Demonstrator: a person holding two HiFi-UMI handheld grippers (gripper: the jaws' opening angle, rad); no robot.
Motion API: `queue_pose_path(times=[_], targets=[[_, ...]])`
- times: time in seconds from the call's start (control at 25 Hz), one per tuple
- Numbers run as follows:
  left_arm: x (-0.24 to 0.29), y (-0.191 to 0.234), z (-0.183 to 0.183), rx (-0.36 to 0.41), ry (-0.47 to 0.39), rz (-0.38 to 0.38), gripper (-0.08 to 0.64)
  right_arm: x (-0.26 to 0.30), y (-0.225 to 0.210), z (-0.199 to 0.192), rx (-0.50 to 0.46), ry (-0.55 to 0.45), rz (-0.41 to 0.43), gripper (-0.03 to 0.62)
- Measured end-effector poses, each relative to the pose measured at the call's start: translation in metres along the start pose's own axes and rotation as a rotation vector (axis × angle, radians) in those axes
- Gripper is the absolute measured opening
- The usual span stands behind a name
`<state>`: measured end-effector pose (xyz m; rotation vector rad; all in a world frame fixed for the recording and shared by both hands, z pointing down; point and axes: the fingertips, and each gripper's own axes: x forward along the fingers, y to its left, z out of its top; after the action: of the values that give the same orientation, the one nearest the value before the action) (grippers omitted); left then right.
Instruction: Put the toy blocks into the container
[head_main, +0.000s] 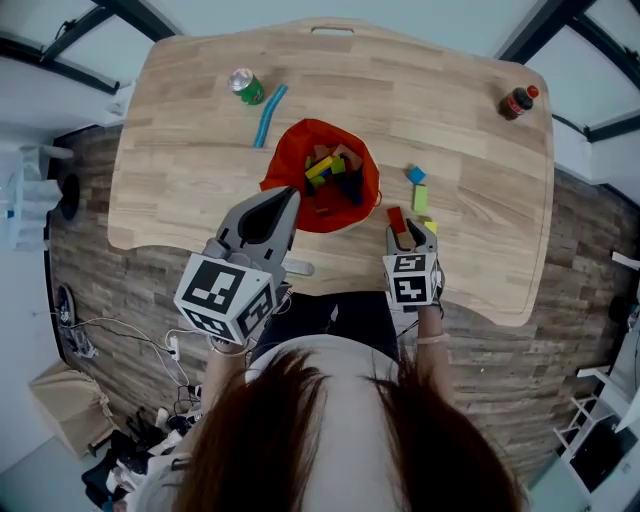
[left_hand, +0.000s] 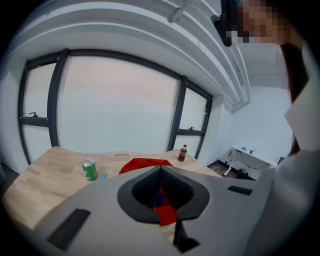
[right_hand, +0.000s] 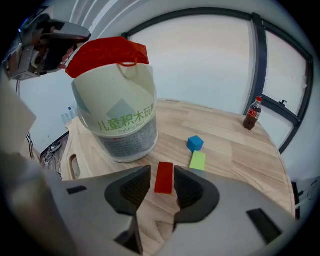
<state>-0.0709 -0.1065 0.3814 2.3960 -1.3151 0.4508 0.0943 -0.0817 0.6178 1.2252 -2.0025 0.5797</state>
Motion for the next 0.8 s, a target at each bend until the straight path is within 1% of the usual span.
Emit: queue_pose_path(times=[0.52,0.8], targets=[[0.009,0.001,-0.004,-0.020,0.027,-0.001,0.009,0.022,0.000,-0.020,0.025,0.073,0.029,0.146],[0.011,0.003,-0.007,-0.022,0.038,0.006,0.009,0.030,-0.002,-0.028,0.041,0.093,0.027,0.146]])
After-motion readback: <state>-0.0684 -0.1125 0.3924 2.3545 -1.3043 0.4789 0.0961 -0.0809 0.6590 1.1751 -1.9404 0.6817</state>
